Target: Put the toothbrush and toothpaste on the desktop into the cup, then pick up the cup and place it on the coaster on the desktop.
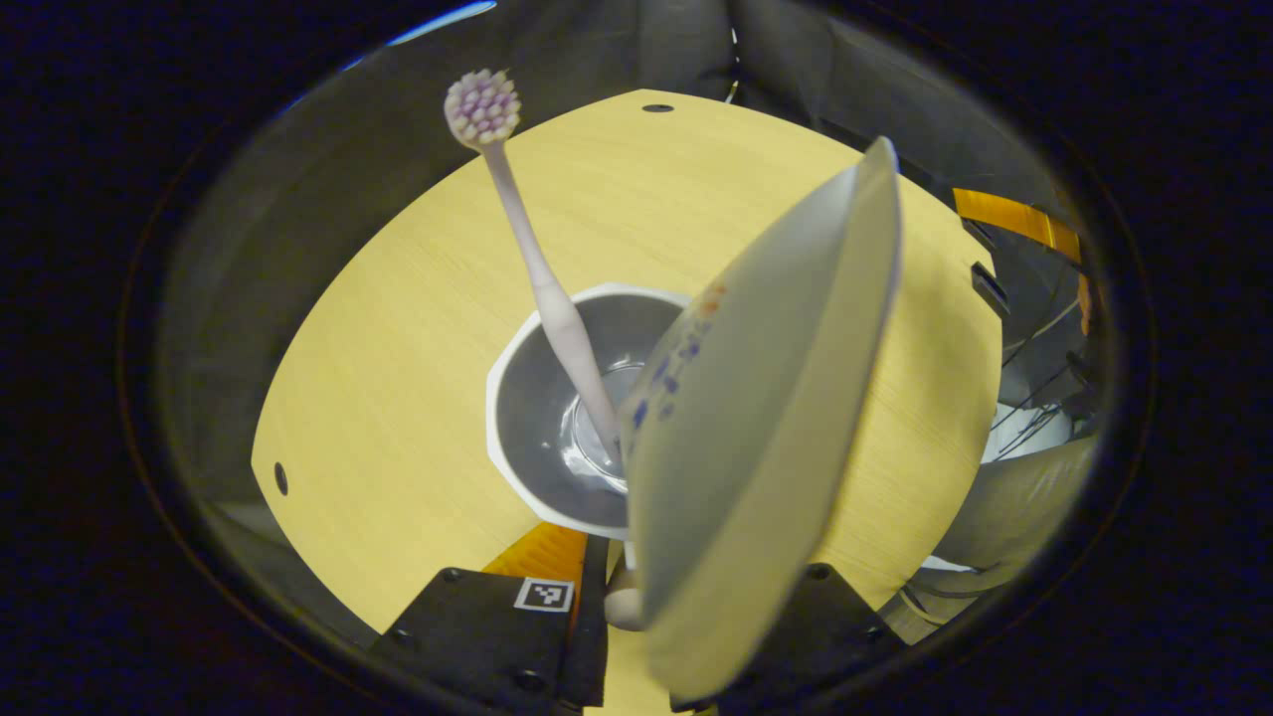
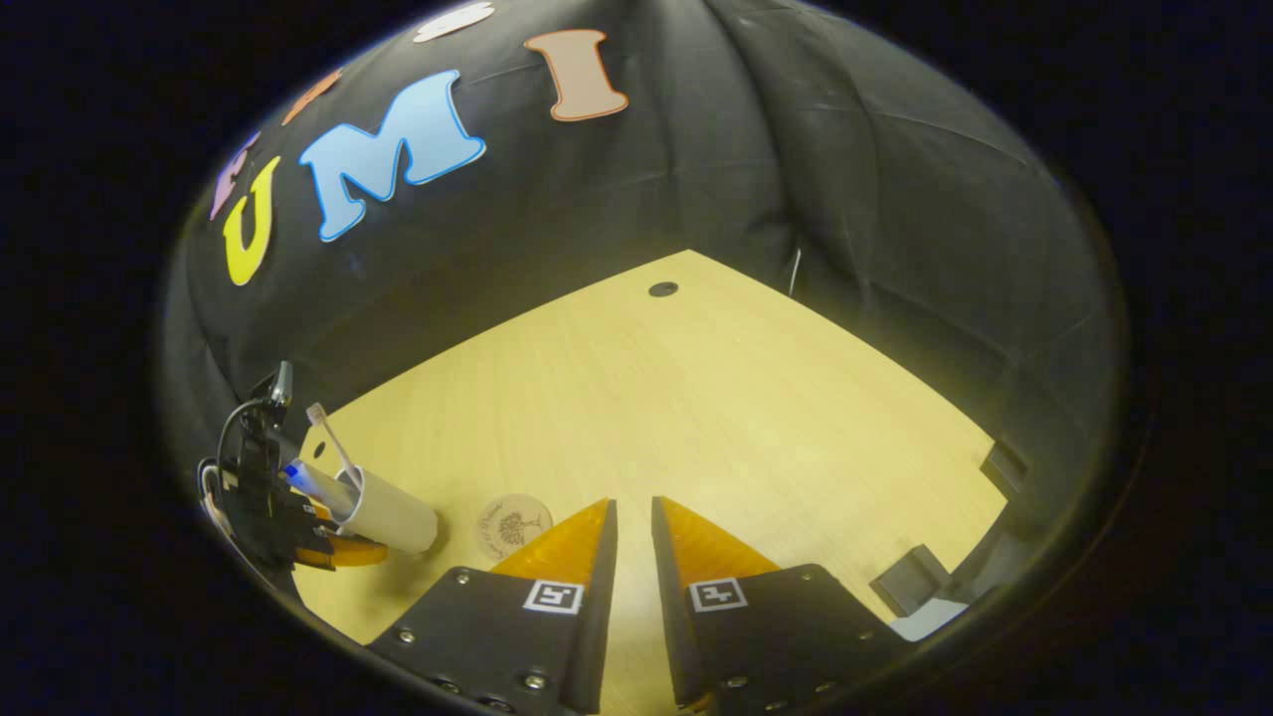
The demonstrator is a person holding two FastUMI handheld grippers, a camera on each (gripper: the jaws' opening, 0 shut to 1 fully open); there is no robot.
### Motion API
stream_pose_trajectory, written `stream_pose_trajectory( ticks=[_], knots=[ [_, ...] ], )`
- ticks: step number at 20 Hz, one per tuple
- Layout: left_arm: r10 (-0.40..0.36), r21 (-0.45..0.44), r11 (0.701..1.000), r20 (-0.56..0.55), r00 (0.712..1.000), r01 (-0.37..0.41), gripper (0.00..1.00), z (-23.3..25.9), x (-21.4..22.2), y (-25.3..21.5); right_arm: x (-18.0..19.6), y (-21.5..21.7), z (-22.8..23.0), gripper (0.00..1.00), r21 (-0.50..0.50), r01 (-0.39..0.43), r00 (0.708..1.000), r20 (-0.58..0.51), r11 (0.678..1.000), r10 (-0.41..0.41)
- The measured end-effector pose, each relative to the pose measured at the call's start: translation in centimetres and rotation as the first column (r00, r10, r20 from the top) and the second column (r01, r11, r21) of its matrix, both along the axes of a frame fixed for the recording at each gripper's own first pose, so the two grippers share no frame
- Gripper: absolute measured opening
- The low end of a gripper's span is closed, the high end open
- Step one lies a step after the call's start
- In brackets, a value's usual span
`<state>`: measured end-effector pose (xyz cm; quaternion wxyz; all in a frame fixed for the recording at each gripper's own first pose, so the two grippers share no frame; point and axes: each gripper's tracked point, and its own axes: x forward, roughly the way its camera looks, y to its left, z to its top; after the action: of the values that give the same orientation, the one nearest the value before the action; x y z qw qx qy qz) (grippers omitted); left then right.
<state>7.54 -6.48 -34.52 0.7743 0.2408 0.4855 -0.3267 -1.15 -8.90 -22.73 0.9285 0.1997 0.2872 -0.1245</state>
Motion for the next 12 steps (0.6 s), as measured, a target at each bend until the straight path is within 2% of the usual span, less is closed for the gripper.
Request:
stream_pose_trajectory(
  ticks=[6,12],
  knots=[
    [-0.105,-0.003,0.994,-0.005,0.994,0.105,0.31,0.5,0.8,-3.0,-2.1,-2.4,-0.2,0.25,0.027,0.071,0.997,0.0,0.997,-0.071],
    [-0.155,0.012,0.988,-0.025,0.988,0.155,0.31,-0.1,1.6,-4.5,-4.5,-5.0,-0.5,0.25,0.043,0.144,0.99,-0.013,0.989,-0.143]
  ],
)
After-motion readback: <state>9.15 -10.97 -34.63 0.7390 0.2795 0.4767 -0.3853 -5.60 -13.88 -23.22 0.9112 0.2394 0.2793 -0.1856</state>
